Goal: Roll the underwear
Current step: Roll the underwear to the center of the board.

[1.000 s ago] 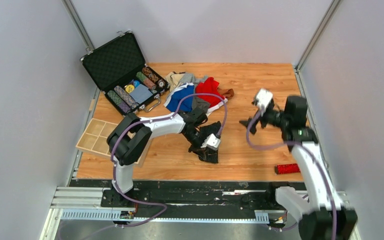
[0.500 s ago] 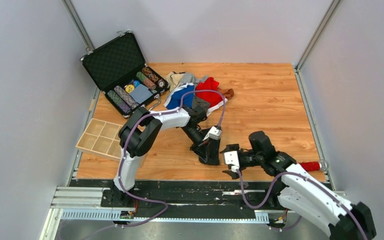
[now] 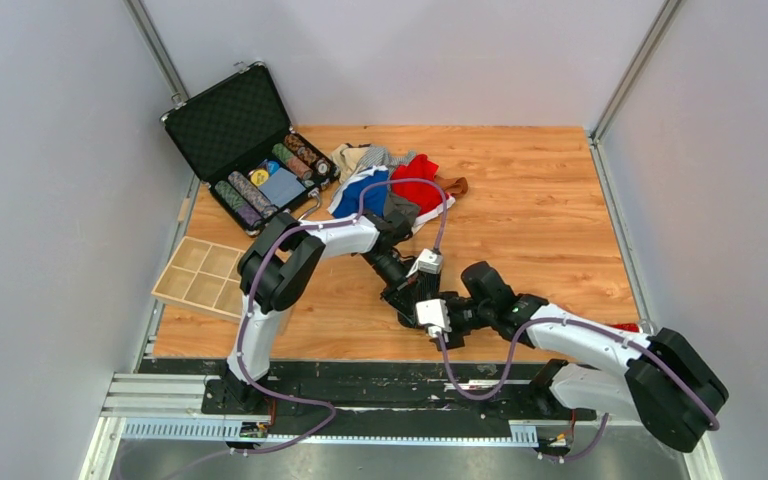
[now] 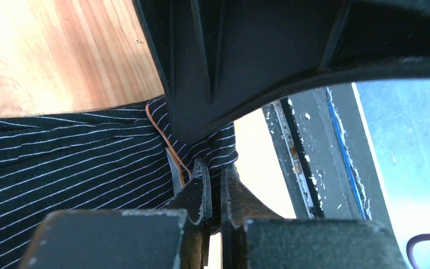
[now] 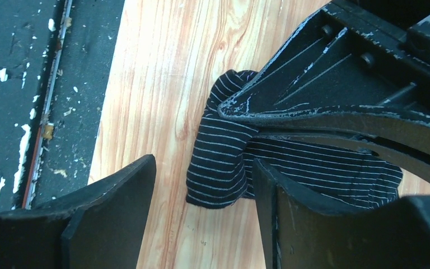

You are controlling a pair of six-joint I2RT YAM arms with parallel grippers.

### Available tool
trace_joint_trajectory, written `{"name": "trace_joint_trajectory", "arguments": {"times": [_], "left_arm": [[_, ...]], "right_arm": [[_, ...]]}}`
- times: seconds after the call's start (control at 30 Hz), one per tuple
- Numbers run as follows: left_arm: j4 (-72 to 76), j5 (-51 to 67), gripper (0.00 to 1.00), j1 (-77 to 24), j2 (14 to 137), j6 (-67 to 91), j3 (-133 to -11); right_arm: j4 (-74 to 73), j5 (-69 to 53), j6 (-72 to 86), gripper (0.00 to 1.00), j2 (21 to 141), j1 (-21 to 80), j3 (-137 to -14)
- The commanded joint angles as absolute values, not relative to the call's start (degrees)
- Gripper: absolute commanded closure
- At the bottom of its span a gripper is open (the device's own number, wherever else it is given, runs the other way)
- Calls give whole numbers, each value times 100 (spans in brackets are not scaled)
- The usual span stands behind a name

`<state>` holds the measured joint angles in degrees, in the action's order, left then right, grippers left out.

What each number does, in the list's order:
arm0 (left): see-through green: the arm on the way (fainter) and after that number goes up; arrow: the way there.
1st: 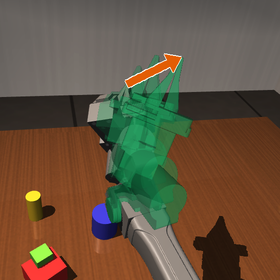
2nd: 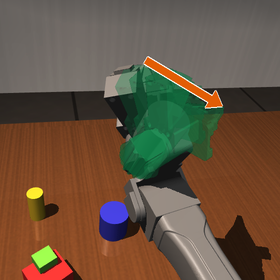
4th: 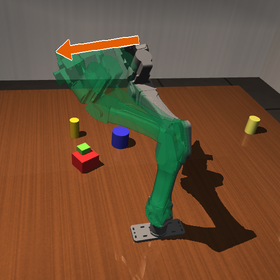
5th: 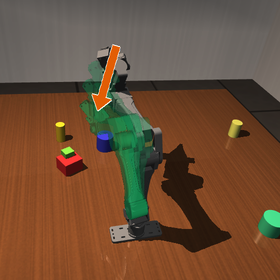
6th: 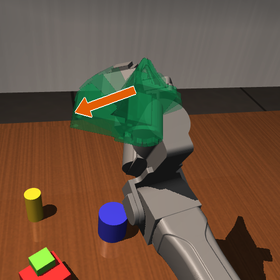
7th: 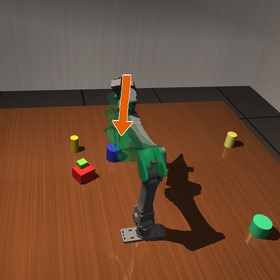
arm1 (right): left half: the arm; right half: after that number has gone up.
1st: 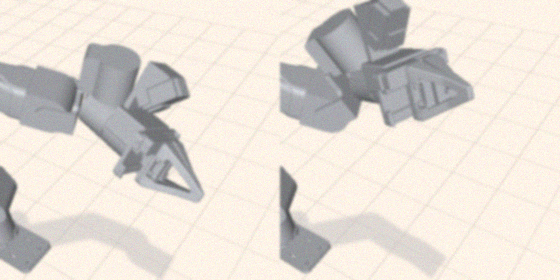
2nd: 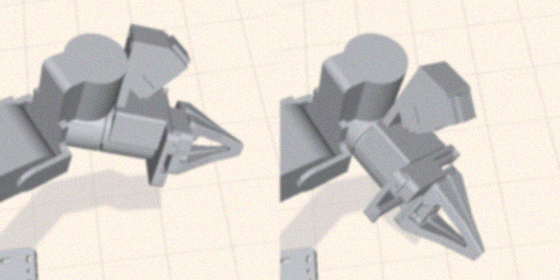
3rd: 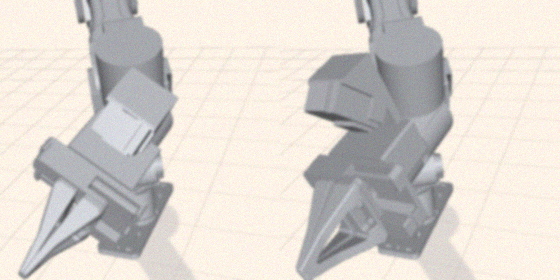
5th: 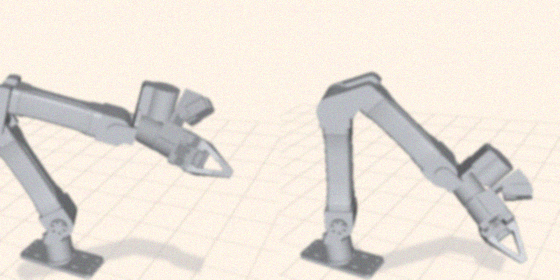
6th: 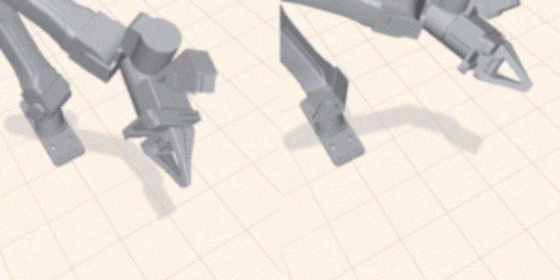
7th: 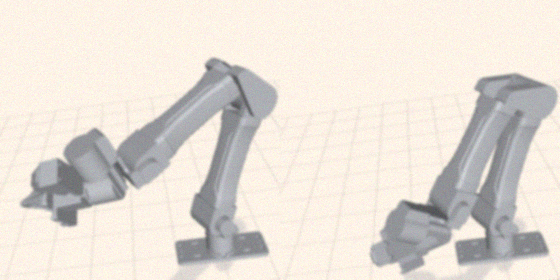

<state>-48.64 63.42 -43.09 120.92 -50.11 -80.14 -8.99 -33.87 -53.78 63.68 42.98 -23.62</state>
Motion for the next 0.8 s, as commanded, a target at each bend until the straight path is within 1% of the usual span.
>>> {"name": "trace_joint_trajectory", "arguments": {"times": [0.0,0.03,0.13,0.23,0.33,0.43,0.53,0.57,0.6,0.63,0.67,0.7,0.73,0.77], "left_arm": [[-4672,6392,100,-4244,12159,-4919,-7906],[-4656,6395,100,-4240,12162,-4916,-7894],[-4640,6417,100,-4210,12151,-4921,-7883],[-4607,6450,100,-4159,12129,-4916,-7835],[-4490,6460,100,-4133,12000,-4940,-7587],[-3838,6397,100,-4119,11761,-4393,-7240],[-3212,6402,100,-4002,11734,-3439,-6926],[-2767,6494,100,-3872,11753,-2760,-6855],[-2478,6521,99,-3795,11748,-2400,-6660],[-1909,6484,92,-3627,11682,-1692,-6556],[-1601,6424,88,-3554,11624,-1378,-6310],[-1101,6293,79,-3407,11471,-889,-6205],[-796,6205,73,-3342,11391,-700,-6042],[-723,5961,64,-3231,11208,-379,-6001]], "right_arm": [[-300,-3155,-5037,36,6687,4422,-2534],[-266,-3148,-5014,37,6752,4435,-2539],[-284,-3166,-5014,44,6912,4447,-2599],[-469,-3214,-4930,56,7150,4447,-2757],[-835,-3247,-4839,74,7429,4447,-3043],[-1270,-3253,-4815,87,7686,4434,-3376],[-1872,-3356,-4830,95,8057,4368,-3732],[-2168,-3399,-4810,97,8192,4335,-3868],[-2367,-3459,-4755,99,8356,4277,-4029],[-2569,-3534,-4724,99,8479,4207,-4154],[-2721,-3626,-4683,100,8603,4111,-4265],[-2854,-3752,-4629,100,8738,3983,-4357],[-3010,-3931,-4579,100,8922,3828,-4472],[-3189,-4090,-4461,100,9142,3683,-4603]]}}
